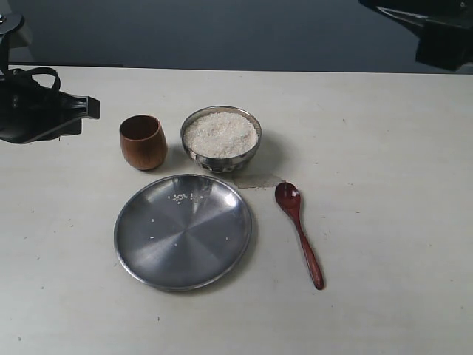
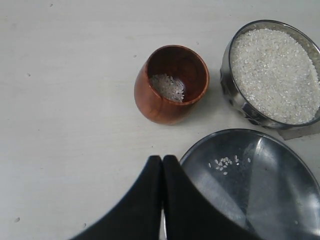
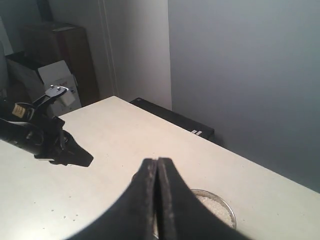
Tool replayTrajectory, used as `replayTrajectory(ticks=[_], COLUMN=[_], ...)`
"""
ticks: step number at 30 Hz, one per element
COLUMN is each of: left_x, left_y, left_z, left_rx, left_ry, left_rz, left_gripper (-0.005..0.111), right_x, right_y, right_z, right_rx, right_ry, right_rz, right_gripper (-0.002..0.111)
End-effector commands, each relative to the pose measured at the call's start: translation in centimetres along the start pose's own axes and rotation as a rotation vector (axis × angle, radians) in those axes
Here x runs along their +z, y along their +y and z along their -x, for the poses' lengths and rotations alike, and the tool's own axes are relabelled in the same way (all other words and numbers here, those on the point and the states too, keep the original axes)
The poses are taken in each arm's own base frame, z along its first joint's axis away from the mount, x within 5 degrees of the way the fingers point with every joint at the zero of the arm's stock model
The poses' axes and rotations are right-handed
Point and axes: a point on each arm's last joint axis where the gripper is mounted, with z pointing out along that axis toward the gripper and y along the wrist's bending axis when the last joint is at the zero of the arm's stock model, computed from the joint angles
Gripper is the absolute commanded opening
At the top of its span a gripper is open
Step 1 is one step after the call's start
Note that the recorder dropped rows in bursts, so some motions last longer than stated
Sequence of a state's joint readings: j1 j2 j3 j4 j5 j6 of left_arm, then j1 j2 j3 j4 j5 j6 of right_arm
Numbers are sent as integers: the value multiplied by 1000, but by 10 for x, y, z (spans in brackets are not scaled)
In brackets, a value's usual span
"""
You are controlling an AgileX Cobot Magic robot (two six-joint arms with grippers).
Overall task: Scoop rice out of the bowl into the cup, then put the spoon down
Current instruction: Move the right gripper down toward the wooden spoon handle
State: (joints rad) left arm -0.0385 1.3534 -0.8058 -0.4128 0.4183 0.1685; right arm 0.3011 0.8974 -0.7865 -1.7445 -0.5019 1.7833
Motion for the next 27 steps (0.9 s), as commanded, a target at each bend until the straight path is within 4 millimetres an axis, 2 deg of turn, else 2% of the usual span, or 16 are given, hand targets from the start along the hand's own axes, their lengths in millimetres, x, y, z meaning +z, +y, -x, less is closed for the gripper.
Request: replayTrajectory(ticks=[1, 4, 7, 9, 15, 22, 27], left_x=[0, 0, 0, 0, 0, 0, 0], left_y=[-1, -1, -1, -1, -1, 0, 0], left_z=[1, 1, 1, 1, 2, 2, 4], left_rx=[2, 2, 2, 2, 2, 8, 8], left_ry=[-8, -8, -8, -8, -10, -17, -38], left_rz=[-1, -1, -1, -1, -1, 3, 7], left_gripper=[0, 0, 0, 0, 0, 0, 0], right_x=[1, 1, 4, 14, 41, 54, 57], right_y=[1, 2, -8, -20, -36, -36, -37], right_z=[-2, -2, -3, -9, -32, -43, -38], right_rx=[-1, -18, -73, -56, -6, -11, -29], right_ry=[8, 10, 8, 36, 146, 196, 126], right_rz=[14, 21, -64, -137, -143, -113, -112], right_gripper=[0, 0, 0, 0, 0, 0, 0])
